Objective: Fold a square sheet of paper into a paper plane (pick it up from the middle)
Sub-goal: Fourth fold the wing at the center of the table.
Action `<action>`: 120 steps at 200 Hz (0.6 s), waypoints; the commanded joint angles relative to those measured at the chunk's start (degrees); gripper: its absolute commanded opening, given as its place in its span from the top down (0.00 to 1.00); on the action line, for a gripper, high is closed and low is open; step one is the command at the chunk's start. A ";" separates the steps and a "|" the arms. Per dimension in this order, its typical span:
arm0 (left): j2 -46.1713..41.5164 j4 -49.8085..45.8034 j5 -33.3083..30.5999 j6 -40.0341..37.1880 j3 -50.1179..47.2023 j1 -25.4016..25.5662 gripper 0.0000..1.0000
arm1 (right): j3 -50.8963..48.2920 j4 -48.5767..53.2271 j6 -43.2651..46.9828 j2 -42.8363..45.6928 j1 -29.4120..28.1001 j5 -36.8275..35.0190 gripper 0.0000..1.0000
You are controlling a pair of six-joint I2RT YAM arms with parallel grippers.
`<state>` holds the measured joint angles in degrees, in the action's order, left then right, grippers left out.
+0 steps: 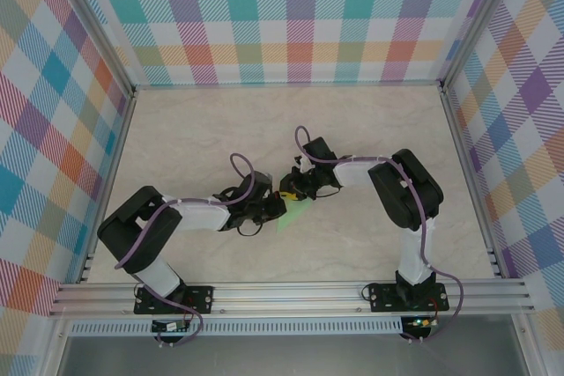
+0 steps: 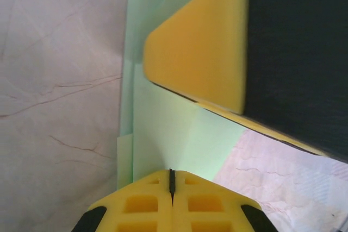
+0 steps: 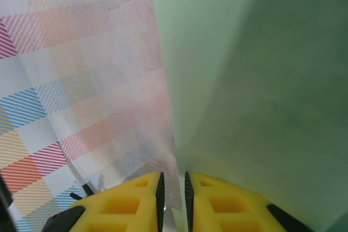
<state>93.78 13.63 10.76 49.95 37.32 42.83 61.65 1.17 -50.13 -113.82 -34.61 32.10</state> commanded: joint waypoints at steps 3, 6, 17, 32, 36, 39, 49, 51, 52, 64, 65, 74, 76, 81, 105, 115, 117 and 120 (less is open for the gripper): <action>2.33 -1.97 -1.43 -0.12 1.42 -0.31 0.99 | -1.62 9.32 1.01 -2.89 -0.39 -2.84 0.79; 2.49 -2.66 -1.67 -0.05 1.39 -0.31 1.00 | -1.54 9.38 1.19 -2.75 -0.31 -2.90 0.79; 2.40 -5.12 -3.01 0.26 0.85 -0.21 1.00 | -0.98 9.71 1.92 -2.40 -0.08 -2.85 0.79; 1.66 -9.23 -5.26 0.67 -0.17 -0.20 1.00 | 1.21 11.57 4.03 -2.19 0.53 -2.93 0.78; 1.42 -9.99 -5.57 0.63 -0.58 -0.12 1.00 | 1.85 12.13 4.75 -2.11 0.78 -2.81 0.78; 1.22 -10.40 -5.94 0.73 -0.93 -0.14 1.00 | 2.37 12.35 5.24 -1.99 0.98 -2.67 0.78; 0.48 -11.15 -6.61 1.01 -2.21 -0.15 1.00 | 3.73 12.97 6.65 -1.62 1.65 -1.95 0.77; 0.39 -11.23 -6.76 1.02 -2.46 -0.12 1.00 | 4.22 13.12 7.09 -1.44 1.92 -1.72 0.77; 0.37 -11.24 -6.78 1.02 -2.58 -0.12 1.00 | 4.34 13.14 7.21 -1.38 1.96 -1.62 0.77; -0.13 -11.51 -6.82 0.95 -3.51 -0.12 1.00 | 5.54 13.25 8.67 -0.32 3.05 -0.61 0.75; -0.24 -11.51 -6.86 0.94 -3.58 -0.12 1.00 | 5.65 13.29 8.83 -0.20 3.18 -0.53 0.75; -0.47 -11.34 -6.81 0.74 -4.17 -0.05 1.00 | 6.63 13.28 9.89 0.79 4.20 1.00 0.74; -0.56 -11.27 -6.74 0.71 -4.31 0.01 1.00 | 6.82 13.32 10.19 0.97 4.38 1.27 0.74; -0.76 -11.06 -6.68 0.61 -4.45 0.10 1.00 | 7.26 13.38 10.85 1.49 4.86 1.90 0.73; -0.67 -10.73 -5.74 -0.78 -4.17 0.31 1.00 | 8.10 13.93 14.06 4.08 5.99 3.59 0.74; -0.23 -11.16 -5.37 -1.29 -3.39 0.40 1.00 | 7.61 13.43 15.16 4.69 5.96 4.88 0.78; -0.12 -11.23 -5.33 -1.40 -3.28 0.41 1.00 | 7.28 13.15 15.18 4.80 5.96 5.35 0.80; 0.03 -11.23 -5.12 -1.48 -3.02 0.48 1.00 | 6.89 12.69 15.17 4.87 6.00 5.83 0.82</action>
<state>92.23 12.01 7.18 50.11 35.46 43.00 68.05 12.82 -39.72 -112.51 -28.53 33.65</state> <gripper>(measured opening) 0.040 0.232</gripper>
